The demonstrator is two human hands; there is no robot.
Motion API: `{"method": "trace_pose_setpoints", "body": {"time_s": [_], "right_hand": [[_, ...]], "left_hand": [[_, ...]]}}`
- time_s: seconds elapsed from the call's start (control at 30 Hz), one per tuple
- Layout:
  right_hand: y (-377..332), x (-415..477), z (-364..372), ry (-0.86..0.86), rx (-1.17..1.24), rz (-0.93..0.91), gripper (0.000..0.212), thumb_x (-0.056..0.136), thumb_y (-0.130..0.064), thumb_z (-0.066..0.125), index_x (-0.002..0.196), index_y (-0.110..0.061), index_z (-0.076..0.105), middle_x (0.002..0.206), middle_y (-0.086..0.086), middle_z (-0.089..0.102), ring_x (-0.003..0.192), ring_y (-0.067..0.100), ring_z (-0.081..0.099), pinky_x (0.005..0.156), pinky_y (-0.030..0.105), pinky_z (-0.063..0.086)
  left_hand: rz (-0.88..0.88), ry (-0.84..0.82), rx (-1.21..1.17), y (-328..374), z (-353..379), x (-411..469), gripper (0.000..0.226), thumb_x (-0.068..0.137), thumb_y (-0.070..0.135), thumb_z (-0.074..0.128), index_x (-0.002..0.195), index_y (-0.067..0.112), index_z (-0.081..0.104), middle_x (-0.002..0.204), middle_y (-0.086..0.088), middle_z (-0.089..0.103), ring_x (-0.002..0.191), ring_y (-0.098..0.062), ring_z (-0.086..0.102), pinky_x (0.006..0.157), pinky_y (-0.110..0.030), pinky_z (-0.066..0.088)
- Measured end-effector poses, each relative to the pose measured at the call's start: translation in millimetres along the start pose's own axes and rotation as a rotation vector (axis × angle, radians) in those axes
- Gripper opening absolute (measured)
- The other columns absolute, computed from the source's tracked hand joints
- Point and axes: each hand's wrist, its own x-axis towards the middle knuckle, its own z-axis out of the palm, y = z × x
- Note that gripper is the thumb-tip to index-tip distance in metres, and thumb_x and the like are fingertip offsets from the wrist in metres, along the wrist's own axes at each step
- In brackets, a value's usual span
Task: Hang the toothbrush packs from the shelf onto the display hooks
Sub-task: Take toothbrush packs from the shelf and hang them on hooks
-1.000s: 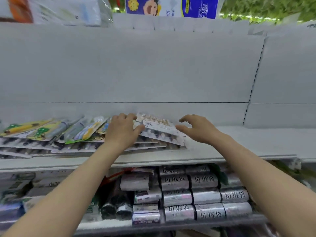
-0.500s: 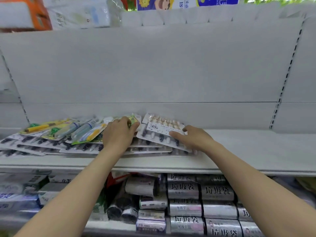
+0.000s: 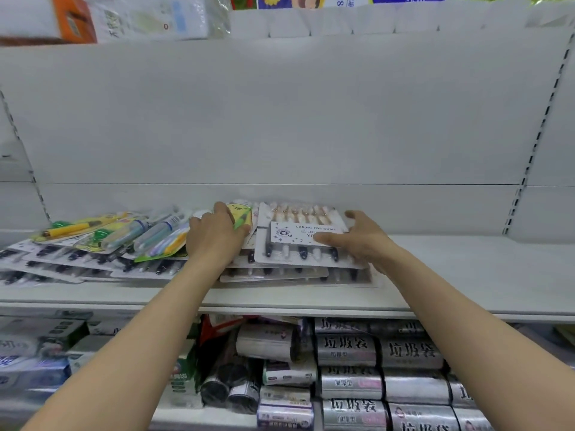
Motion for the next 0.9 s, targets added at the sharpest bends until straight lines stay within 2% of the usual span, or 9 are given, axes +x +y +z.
{"method": "trace_pose_setpoints", "body": {"time_s": [0.1,0.17,0.23,0.3,0.4,0.53,0.63,0.73,0.9], "right_hand": [[-4,6,0,0.109,0.140,-0.044,0.140,0.029,-0.059,0.091,0.151,-0.026,0.030,0.139,0.005,0.051,0.117,0.024,0.060,0.102,0.044,0.050],[-12,6,0,0.133,0.218,-0.037,0.141,0.032,-0.047,0.094,0.153,-0.023,0.025,0.135,0.008,0.053,0.108,0.025,0.065,0.097,0.046,0.054],[-21,0,-1,0.104,0.353,-0.001,0.115,0.056,-0.019,0.096,0.149,-0.009,0.029,0.118,0.010,0.063,0.095,0.026,0.070,0.086,0.046,0.059],[-27,-8,-2,0.036,0.477,0.036,0.062,0.072,0.002,0.084,0.122,0.008,0.048,0.094,0.012,0.072,0.082,0.028,0.074,0.073,0.042,0.061],[-27,-18,-1,-0.021,0.618,0.032,0.035,0.078,0.009,0.076,0.111,0.008,0.065,0.089,0.016,0.076,0.075,0.027,0.075,0.061,0.036,0.062],[-17,-27,0,-0.034,0.836,0.072,0.037,0.084,0.008,0.070,0.119,0.006,0.061,0.102,0.021,0.073,0.079,0.028,0.075,0.057,0.037,0.061],[-13,-38,3,-0.029,0.895,0.032,0.038,0.085,0.005,0.070,0.121,0.004,0.061,0.102,0.018,0.073,0.077,0.025,0.076,0.056,0.034,0.060],[-15,-49,4,0.087,0.926,-0.159,0.039,0.084,0.003,0.072,0.122,-0.001,0.062,0.097,0.009,0.075,0.079,0.018,0.075,0.062,0.028,0.059],[-29,-62,8,0.157,0.857,-0.362,0.042,0.088,-0.008,0.073,0.128,-0.013,0.060,0.100,0.009,0.076,0.091,0.025,0.074,0.074,0.040,0.062]], "left_hand": [[-0.015,-0.004,-0.036,-5,-6,6,0.059,0.090,0.044,0.062,0.130,0.008,0.038,0.125,-0.023,0.055,0.118,-0.041,0.043,0.089,-0.043,0.038],[-0.050,-0.043,-0.082,-8,-10,9,0.078,0.088,0.044,0.066,0.144,0.007,0.025,0.133,-0.024,0.048,0.126,-0.042,0.037,0.095,-0.043,0.036],[-0.088,-0.072,-0.135,-10,-13,11,0.095,0.085,0.043,0.071,0.151,0.007,0.013,0.140,-0.024,0.040,0.132,-0.042,0.033,0.101,-0.044,0.035],[-0.130,-0.057,-0.244,-11,-17,13,0.102,0.078,0.041,0.079,0.150,0.006,0.015,0.140,-0.023,0.037,0.132,-0.040,0.036,0.103,-0.044,0.036],[-0.139,0.036,-0.419,-18,-17,16,0.087,0.072,0.037,0.085,0.135,0.004,0.036,0.129,-0.016,0.050,0.119,-0.035,0.050,0.093,-0.042,0.044],[-0.138,0.113,-0.705,-31,-14,4,0.066,0.071,0.034,0.086,0.120,0.010,0.049,0.108,-0.004,0.063,0.097,-0.024,0.062,0.069,-0.032,0.050],[-0.129,0.146,-0.842,-37,-14,-11,0.055,0.077,0.031,0.083,0.118,0.012,0.050,0.106,-0.003,0.063,0.095,-0.021,0.062,0.074,-0.033,0.052],[-0.115,0.168,-0.984,-39,-18,-29,0.035,0.088,0.027,0.073,0.115,0.016,0.052,0.108,-0.002,0.066,0.096,-0.018,0.064,0.080,-0.033,0.053],[-0.182,0.180,-1.228,-40,-27,-62,0.029,0.096,0.021,0.063,0.124,0.018,0.054,0.113,0.002,0.068,0.103,-0.013,0.065,0.078,-0.023,0.050]]}}
